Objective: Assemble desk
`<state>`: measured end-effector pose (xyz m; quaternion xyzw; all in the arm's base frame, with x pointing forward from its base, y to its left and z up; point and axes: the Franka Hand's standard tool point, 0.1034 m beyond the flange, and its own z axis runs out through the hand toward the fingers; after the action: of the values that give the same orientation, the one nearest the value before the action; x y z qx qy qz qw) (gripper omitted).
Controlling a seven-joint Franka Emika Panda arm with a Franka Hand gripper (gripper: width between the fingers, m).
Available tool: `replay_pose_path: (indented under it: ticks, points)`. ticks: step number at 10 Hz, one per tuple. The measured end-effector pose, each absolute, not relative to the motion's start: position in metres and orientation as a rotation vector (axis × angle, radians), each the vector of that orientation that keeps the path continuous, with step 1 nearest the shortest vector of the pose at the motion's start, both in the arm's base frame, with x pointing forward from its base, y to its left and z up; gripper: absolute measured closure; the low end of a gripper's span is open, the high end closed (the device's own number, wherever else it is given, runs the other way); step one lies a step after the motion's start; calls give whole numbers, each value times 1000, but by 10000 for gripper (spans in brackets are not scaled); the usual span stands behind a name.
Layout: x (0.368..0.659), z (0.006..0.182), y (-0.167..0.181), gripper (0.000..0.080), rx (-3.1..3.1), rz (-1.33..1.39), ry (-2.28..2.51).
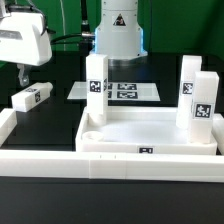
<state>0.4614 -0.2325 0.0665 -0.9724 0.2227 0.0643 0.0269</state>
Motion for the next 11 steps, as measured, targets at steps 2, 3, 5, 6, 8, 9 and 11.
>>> replay_pose_path:
  ticks: [2,3,5,6,8,9,11]
  points:
    - [455,58,-229,151,-2939,380,600]
    - [454,56,-228,151,-2914,437,587]
    - [452,56,-222,151,-2827,633,563]
    - [452,54,-220,151,-2800,685,556]
    - [442,54,-217,151,-2684,905,528]
    - [445,51,-219,151,-2675,932,523]
    - [445,49,-219,151,-2676,935,523]
